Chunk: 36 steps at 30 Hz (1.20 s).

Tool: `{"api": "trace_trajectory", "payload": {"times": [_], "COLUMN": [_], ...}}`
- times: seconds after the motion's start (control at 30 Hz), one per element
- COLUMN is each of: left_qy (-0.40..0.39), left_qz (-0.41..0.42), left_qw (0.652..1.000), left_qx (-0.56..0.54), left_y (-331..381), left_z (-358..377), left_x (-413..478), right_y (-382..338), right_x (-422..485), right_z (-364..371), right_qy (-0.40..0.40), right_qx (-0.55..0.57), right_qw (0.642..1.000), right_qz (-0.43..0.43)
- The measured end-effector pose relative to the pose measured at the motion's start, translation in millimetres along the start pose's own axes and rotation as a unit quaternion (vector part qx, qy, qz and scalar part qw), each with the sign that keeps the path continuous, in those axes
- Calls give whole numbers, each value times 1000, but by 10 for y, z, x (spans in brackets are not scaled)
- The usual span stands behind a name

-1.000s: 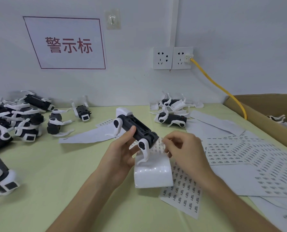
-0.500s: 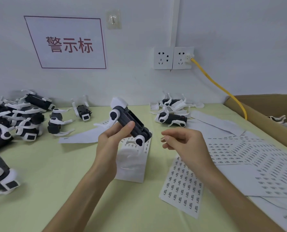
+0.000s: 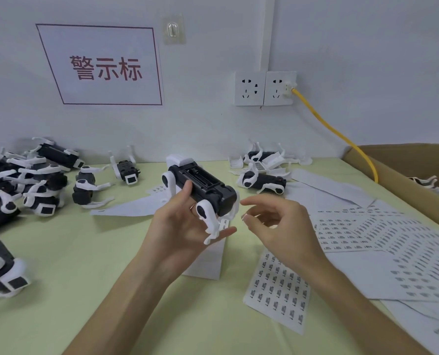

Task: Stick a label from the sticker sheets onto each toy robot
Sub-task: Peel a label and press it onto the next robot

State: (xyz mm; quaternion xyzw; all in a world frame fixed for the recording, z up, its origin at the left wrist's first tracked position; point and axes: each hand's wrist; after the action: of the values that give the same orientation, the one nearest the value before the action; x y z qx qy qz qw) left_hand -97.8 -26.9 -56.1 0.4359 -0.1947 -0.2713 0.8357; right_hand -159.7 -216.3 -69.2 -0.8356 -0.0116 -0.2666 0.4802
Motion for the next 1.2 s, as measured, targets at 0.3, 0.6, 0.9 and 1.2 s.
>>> {"api": "trace_trajectory", "payload": {"times": [0.3,0.6,0.9,1.2], "left_qy": [-9,-41,-42,-38], "left_qz": [0,1,0,18], "left_qw": [1000,999,999,998], "left_qx": [15,-23,-33,-51], "left_y": [-26,-23,-76,-75], "left_z": [49,91,36,28], "left_x": [-4,-6,17,29], "right_y": [9,-8,32,-31], "right_x": [-8,-20,-28,28], "right_z": [4,14,15,-13], "right_qy": [-42,-68,-86,-67], "right_qx": [-25,-54,-88,39], "right_qw": [999,996,992,986], "right_qz": [-9,-31,-36,150]}}
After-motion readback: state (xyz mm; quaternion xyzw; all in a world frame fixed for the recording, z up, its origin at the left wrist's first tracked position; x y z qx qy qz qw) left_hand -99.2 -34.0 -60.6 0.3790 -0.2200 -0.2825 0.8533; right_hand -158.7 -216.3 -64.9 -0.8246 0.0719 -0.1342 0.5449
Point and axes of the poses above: each hand's wrist, its own x-axis towards the middle knuckle, its own z-axis out of the palm, y = z × x, and after that the axes turned 2 degrees about -y, right-handed
